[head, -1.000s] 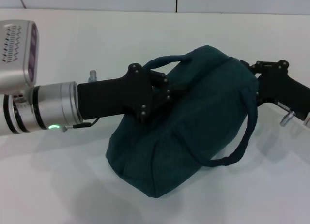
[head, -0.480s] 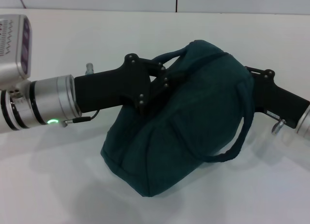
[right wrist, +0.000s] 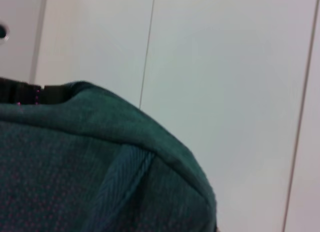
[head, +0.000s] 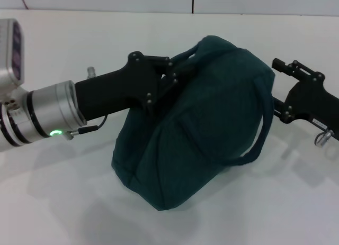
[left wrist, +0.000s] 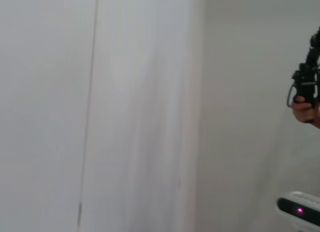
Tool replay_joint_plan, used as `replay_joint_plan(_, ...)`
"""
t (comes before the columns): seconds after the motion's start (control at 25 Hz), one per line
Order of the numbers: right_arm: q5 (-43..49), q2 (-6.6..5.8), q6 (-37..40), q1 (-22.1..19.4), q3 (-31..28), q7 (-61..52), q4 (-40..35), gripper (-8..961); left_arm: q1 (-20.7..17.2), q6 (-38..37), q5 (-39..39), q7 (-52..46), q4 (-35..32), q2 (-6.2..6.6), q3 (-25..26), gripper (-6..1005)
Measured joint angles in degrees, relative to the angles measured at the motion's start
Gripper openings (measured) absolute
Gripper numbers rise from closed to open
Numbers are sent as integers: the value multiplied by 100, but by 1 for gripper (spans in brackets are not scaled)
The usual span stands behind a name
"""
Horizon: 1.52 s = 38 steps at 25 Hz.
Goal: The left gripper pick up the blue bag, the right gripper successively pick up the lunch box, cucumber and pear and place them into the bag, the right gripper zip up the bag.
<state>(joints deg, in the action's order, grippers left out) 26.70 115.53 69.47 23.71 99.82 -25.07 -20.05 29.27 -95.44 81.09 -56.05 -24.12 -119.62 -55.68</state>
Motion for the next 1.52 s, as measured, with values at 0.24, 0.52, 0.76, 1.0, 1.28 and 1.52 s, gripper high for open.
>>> replay_joint_plan(0.24,1,-11,142,-66,-230,44,5,645,-233,-131,-855,838,462,-9,-6,105)
replay_joint_plan(0.52,1,-16,964,-176,-685,-3,50,654,-479,-229,-1375,1053,654,-9,-22,248)
replay_joint_plan(0.76,287,-110,1969,-84,-688,-703,-51,648,-713,-547,-1779,1116,678,-11,-26,365)
replay_joint_plan(1.0,1566,-471,2685,376,-707,-1775,-265,648,-875,-861,-1506,1359,722,18,-58,628)
replay_joint_plan(1.28,1804,-479,2803,639,-724,-1911,-284,648,-1109,-932,-1381,1461,673,23,-64,858)
replay_joint_plan(1.52,1826,-497,2750,612,-727,-1913,-281,648,-1129,-1023,-1035,1481,551,94,-67,849)
